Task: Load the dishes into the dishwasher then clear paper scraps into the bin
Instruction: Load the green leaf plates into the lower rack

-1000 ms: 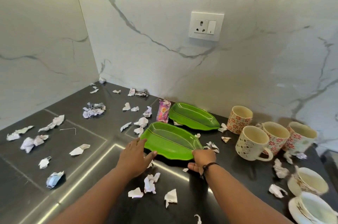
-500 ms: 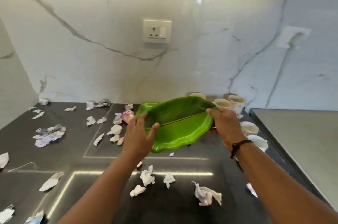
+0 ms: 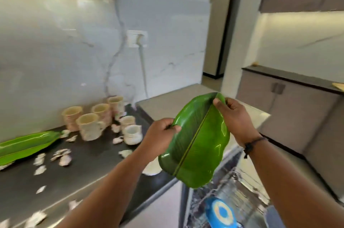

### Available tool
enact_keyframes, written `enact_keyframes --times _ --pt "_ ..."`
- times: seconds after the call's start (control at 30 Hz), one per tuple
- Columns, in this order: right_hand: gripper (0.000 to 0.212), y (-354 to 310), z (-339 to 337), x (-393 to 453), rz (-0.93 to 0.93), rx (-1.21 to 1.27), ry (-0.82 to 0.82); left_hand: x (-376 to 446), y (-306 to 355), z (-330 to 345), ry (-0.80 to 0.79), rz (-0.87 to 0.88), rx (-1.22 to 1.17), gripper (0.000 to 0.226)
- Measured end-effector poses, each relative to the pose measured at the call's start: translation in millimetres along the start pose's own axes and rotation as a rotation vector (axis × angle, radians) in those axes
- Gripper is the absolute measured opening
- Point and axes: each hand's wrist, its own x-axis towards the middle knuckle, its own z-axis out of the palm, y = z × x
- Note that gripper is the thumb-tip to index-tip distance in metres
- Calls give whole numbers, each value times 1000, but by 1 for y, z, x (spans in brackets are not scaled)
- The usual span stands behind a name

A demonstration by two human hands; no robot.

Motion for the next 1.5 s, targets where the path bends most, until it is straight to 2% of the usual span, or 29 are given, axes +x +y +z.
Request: enact_keyframes --times 0.1,0.2,0.3,0.37,0.47,0.6,0.67,0.77,0.87,0.97,1.1,1.27,1.4,1.5 --pt "30 48 -95 3 121 -43 -8 27 14 104 -46 -53 -167 19" --pt "12 92 -185 0 255 -96 -31 49 24 203 -132 -165 -330 9" --pt "17 128 -262 -1 341 -217 2 59 37 290 -220 -180 -355 11" --pt "21 149 -304 1 405 -275 33 67 42 337 -286 -166 -343 21" --pt "20 178 -337 12 409 -408 78 86 41 375 -370 -74 -128 24" --pt "10 207 -349 30 348 -585 216 128 34 414 -361 95 146 16" --pt "8 222 -348 39 349 -661 271 150 30 431 -348 159 163 17" --pt "15 250 -348 60 372 -752 272 187 10 459 -380 199 138 14" --pt "15 280 -350 89 426 -824 240 225 -21 488 -424 172 148 11" --pt "16 330 -343 113 535 -809 188 252 -66 519 -454 68 186 11" --pt "18 420 -318 119 719 -803 22 255 -152 560 -473 -151 292 10" --pt "22 541 -290 103 840 -782 -85 240 -265 611 -499 -280 452 17" --pt "23 624 -276 93 885 -751 -101 258 -333 656 -612 -240 553 20" --pt "22 676 -279 106 830 -778 -34 286 -363 688 -614 -181 540 16"
